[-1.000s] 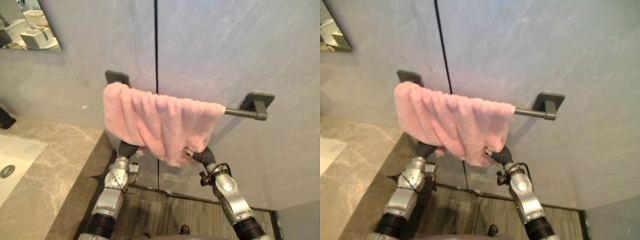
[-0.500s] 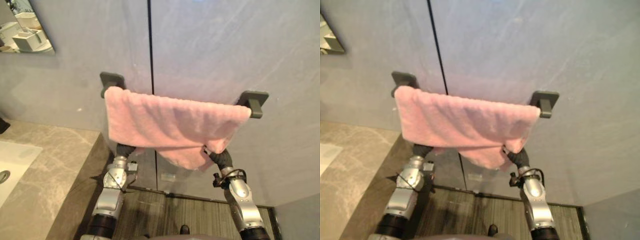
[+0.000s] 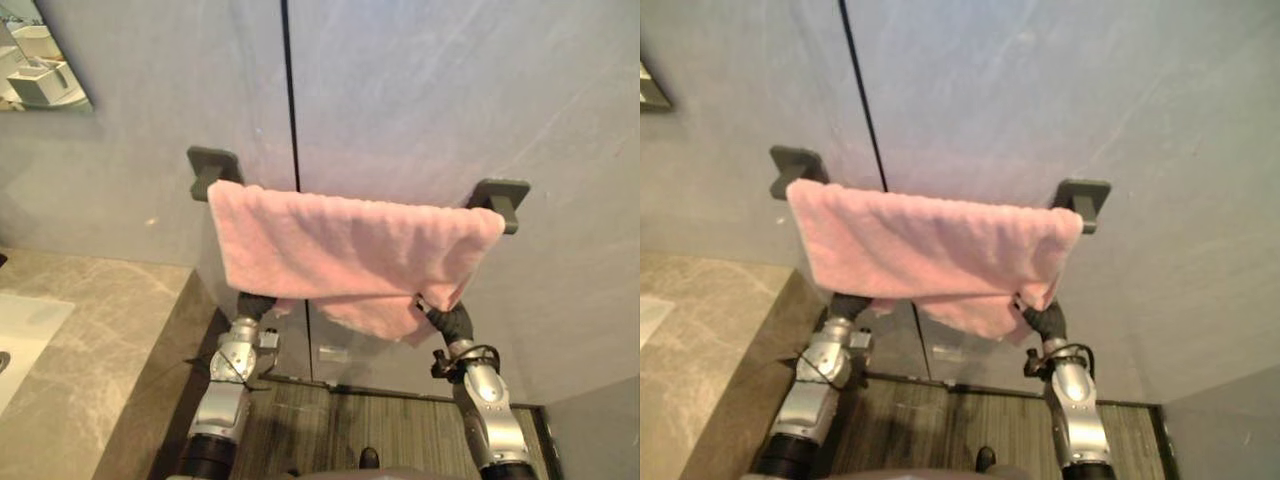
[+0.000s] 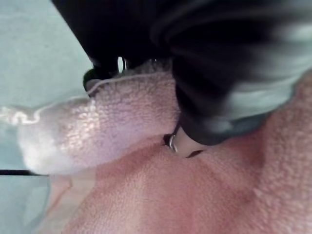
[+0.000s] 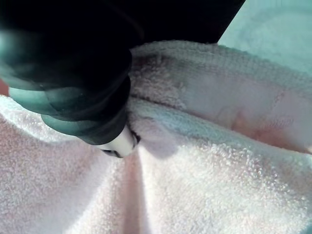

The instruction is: Organize washtable

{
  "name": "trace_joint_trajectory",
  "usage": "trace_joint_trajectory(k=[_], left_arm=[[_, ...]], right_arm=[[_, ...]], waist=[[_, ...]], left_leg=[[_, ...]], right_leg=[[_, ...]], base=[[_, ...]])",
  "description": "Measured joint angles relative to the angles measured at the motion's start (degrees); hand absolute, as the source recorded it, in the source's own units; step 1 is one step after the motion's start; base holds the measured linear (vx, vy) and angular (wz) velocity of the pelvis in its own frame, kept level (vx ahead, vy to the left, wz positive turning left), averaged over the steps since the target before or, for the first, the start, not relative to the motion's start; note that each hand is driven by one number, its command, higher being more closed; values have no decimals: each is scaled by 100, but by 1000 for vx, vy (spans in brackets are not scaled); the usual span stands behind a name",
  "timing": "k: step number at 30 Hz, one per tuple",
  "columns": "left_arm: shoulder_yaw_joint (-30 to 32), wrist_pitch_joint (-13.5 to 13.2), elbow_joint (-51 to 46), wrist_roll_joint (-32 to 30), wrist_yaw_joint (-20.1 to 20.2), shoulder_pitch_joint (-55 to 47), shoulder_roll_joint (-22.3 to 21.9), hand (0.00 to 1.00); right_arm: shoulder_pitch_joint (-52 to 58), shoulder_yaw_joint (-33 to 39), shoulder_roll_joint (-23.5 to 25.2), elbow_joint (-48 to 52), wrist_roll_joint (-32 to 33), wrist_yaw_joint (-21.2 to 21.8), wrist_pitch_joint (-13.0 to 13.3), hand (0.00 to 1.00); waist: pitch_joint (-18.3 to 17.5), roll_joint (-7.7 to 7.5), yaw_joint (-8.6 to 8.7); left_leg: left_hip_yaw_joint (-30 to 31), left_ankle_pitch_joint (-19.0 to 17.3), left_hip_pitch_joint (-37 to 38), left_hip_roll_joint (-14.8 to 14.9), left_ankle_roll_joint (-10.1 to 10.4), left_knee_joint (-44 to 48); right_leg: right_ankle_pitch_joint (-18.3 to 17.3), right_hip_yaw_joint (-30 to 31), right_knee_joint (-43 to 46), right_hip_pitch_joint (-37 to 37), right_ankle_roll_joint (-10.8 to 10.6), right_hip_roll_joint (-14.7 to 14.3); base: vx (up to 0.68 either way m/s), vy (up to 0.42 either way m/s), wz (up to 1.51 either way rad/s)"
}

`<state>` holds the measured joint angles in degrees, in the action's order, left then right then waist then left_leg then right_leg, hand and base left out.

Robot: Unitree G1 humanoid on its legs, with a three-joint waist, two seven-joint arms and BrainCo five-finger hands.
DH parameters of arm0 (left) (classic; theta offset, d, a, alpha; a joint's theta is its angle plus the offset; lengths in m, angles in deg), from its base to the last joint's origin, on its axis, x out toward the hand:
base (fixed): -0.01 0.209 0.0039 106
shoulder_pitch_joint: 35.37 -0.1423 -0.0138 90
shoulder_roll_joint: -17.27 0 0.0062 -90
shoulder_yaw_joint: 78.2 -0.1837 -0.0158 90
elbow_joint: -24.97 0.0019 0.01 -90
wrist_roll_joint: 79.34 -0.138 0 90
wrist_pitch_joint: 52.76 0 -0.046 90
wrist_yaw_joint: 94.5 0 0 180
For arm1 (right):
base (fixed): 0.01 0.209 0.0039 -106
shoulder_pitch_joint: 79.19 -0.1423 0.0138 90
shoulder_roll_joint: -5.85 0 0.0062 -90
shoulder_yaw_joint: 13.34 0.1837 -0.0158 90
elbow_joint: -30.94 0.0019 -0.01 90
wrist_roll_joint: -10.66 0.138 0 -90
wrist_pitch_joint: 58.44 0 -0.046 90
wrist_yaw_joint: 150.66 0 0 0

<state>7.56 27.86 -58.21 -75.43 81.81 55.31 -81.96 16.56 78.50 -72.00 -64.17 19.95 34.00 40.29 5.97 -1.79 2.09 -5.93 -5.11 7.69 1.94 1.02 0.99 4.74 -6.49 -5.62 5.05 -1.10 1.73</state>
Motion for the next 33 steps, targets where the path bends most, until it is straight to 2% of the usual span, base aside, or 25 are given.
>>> trace_joint_trajectory(k=[10,11,18,33], left_arm=[[18,2,186,-2,-11,-93,-108,100],[23,2,233,-2,-11,-95,-109,0],[257,6,288,-3,-134,-196,-244,0],[259,5,283,208,-203,-196,-304,0]], right_arm=[[95,4,20,-20,-92,-1,0,100],[94,4,22,-20,-94,-1,1,0],[150,42,35,-32,-94,-99,0,0],[313,38,34,-267,-100,-132,-5,0]], waist=[[-2,33,11],[-1,36,10],[1,41,9],[1,42,9]], left_leg=[[-4,0,9,-1,0,-3],[-2,0,13,-1,0,-2],[21,1,12,-3,-1,-3],[61,2,3,-9,0,-3]], right_leg=[[0,4,1,6,0,0],[0,3,1,10,-1,0],[-2,-23,1,20,-3,4],[-5,-65,1,27,-6,13]], base=[[-17,2,0],[-30,5,1],[0,0,0],[0,0,0]])
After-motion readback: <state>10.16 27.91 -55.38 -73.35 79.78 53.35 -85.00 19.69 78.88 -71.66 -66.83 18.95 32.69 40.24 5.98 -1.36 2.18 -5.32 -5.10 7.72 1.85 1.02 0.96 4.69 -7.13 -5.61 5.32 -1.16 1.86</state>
